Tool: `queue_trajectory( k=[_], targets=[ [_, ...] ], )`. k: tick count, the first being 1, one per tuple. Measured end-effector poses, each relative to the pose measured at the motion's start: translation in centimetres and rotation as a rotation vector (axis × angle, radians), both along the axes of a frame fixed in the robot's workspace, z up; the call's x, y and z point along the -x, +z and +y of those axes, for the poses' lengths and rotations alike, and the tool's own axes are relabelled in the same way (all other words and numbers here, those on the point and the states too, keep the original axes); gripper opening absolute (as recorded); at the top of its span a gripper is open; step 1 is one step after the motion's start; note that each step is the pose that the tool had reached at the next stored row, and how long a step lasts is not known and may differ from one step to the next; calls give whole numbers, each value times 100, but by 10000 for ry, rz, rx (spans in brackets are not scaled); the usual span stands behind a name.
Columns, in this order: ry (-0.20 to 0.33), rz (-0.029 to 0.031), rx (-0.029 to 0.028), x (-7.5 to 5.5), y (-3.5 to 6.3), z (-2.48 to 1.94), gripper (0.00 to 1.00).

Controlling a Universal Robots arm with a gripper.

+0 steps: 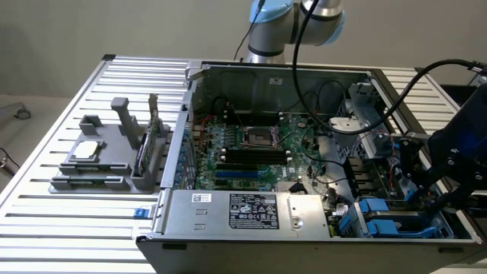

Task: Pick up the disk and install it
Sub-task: 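Insert the first disk wire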

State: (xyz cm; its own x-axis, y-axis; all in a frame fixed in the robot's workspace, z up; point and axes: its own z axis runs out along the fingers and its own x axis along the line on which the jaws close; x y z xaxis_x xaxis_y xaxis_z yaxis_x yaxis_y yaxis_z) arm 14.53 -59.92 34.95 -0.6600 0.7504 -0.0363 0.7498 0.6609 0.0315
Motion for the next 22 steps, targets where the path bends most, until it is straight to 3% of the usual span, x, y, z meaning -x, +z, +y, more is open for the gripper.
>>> queue_trajectory(
  k=[4, 9, 13, 18, 20, 22],
  targets=[
    [-353, 0, -64, 0, -7, -3, 31],
    [-1033, 2, -260, 0, -30, -3, 31],
    [-1465, 8, -485, 0, -48, -3, 31],
    [-1895, 23, -827, -4, -69, -3, 31],
    [-2042, 26, -922, -9, -75, -3, 31],
    [-2176, 25, -969, -14, -76, -2, 31]
  ],
)
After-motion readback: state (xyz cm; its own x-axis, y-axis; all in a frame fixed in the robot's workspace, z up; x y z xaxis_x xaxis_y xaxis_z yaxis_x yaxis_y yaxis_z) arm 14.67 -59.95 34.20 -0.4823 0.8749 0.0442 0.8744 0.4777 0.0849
